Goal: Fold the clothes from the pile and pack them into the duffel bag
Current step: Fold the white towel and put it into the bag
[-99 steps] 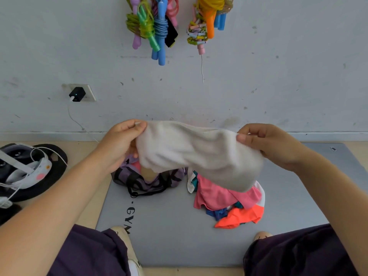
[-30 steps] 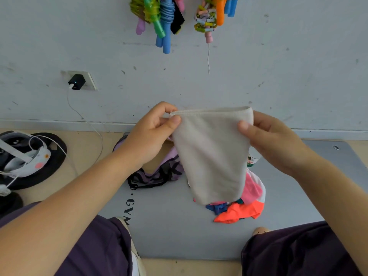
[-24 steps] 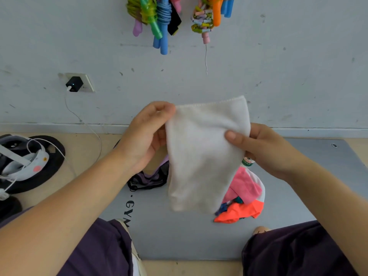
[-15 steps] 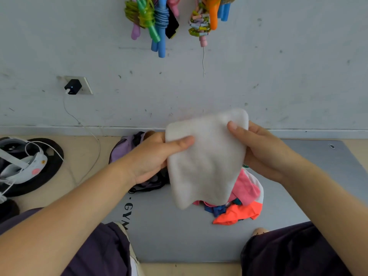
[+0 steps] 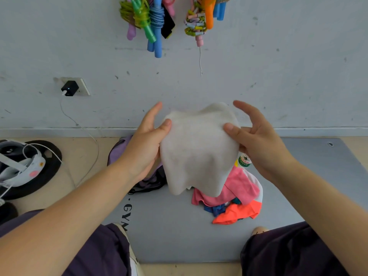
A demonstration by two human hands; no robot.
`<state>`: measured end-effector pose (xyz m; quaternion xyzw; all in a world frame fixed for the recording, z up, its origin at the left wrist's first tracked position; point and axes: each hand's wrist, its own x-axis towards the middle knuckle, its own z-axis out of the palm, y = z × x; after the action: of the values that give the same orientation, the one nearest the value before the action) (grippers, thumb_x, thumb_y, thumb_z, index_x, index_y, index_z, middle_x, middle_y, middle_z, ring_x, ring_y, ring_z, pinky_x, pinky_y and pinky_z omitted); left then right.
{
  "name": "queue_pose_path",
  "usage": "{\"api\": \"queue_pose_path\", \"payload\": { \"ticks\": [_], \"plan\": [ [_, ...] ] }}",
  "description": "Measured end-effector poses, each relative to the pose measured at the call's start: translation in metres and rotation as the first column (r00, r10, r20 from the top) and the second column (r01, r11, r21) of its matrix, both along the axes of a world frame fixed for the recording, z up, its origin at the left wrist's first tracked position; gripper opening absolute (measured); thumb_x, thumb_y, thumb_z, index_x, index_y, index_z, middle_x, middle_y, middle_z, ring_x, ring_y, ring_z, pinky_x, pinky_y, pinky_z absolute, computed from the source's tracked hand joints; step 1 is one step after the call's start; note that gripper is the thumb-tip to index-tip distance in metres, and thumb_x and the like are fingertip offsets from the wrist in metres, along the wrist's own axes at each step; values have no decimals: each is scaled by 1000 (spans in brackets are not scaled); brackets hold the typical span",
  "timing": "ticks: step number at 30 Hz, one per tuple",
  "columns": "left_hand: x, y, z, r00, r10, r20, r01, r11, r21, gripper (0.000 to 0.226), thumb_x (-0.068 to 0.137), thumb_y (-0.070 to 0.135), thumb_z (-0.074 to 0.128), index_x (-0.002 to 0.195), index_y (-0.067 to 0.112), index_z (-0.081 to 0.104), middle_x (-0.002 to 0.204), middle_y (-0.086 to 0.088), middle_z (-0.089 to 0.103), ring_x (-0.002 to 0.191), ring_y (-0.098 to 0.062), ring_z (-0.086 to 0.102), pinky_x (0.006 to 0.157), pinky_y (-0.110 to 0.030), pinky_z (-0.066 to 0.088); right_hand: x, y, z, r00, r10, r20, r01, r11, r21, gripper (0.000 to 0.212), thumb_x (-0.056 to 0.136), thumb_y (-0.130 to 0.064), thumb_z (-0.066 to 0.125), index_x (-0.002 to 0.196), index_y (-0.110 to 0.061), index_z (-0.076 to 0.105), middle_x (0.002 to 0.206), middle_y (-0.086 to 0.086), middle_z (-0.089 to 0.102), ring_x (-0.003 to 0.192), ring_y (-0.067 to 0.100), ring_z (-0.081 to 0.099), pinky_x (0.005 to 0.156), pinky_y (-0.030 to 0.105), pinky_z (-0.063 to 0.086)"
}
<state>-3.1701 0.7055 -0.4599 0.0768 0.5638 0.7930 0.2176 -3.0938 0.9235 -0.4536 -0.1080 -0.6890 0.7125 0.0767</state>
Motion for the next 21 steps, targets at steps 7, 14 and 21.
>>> {"api": "queue_pose_path", "payload": {
  "ticks": [7, 14, 21],
  "plan": [
    [-5, -10, 3, 971, -195, -140, 169, 969, -178, 31, 81, 16, 68, 111, 22, 69, 87, 4, 73, 77, -12, 69, 52, -19, 53, -1, 4, 3, 994, 106, -30, -106, 994, -7, 25, 84, -18, 68, 108, -19, 71, 88, 5, 74, 81, 13, 68, 73, 21, 54],
    [-10, -13, -6, 927, -158, -340, -25, 879, -476, 37, 84, 5, 73, 114, 24, 64, 94, 4, 77, 89, -10, 72, 81, -22, 54, -2, 2, -1, 994, 80, 71, -99, 938, 332, 35, 83, -5, 73, 114, -19, 67, 83, -7, 77, 73, 0, 70, 63, 8, 49],
    [-16, -18, -4, 814, -320, -485, -177, 658, -732, 10, 82, 35, 75, 91, 34, 70, 88, 11, 67, 83, -2, 61, 72, -21, 44, -2, 10, 1, 998, 63, 4, -39, 560, 828, 12, 82, -28, 74, 93, -25, 70, 86, -3, 64, 80, 7, 57, 74, 21, 45]
  ]
}}
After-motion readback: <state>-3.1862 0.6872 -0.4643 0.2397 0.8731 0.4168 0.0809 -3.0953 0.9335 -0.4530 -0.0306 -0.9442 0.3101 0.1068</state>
